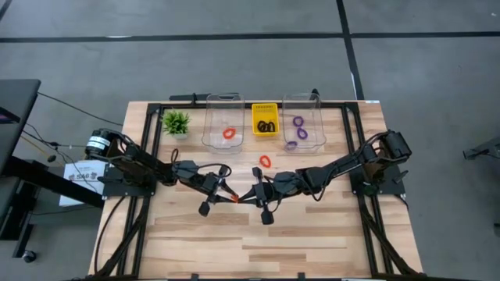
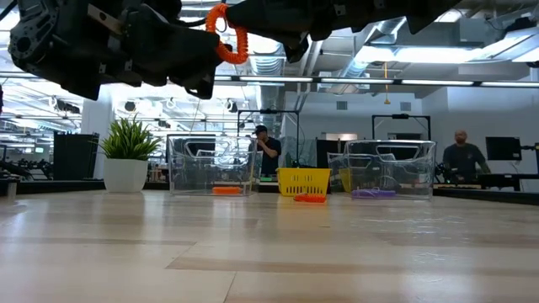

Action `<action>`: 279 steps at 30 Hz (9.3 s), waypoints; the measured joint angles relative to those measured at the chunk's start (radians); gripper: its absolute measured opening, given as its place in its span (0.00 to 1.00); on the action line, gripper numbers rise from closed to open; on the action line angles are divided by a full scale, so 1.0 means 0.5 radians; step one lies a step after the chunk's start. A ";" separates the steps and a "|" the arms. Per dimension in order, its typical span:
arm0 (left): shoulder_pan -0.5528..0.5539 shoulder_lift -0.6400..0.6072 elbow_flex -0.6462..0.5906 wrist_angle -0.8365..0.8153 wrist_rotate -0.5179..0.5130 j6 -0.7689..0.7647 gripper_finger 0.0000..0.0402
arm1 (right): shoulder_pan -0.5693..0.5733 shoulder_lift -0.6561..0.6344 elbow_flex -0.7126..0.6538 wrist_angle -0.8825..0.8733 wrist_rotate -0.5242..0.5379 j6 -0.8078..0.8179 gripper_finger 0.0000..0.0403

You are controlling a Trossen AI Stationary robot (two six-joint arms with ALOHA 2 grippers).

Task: Sort spring keychains
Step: Put the right orange spring keychain into the left transparent bin, then put the orange spring keychain into the left transparent bin

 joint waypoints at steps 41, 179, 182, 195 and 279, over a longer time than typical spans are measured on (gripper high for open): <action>0.004 0.000 0.000 0.021 -0.150 -0.030 0.07 | -0.001 0.001 0.000 0.000 -0.001 0.032 0.13; 0.973 -0.732 -0.051 -1.066 -1.482 -0.284 0.23 | -0.102 -0.188 0.001 -0.548 0.178 0.278 0.28; 0.973 -0.732 -0.051 -1.066 -1.481 -0.284 0.28 | -0.102 -0.188 0.001 -0.549 0.178 0.279 0.28; 0.913 -0.732 -0.093 -1.142 -1.477 -0.350 0.39 | -0.115 -0.188 0.001 -0.687 0.225 0.358 0.28; 0.096 -0.732 -0.257 -0.647 -0.774 0.074 0.35 | 0.243 0.413 0.900 -1.421 0.905 0.039 0.06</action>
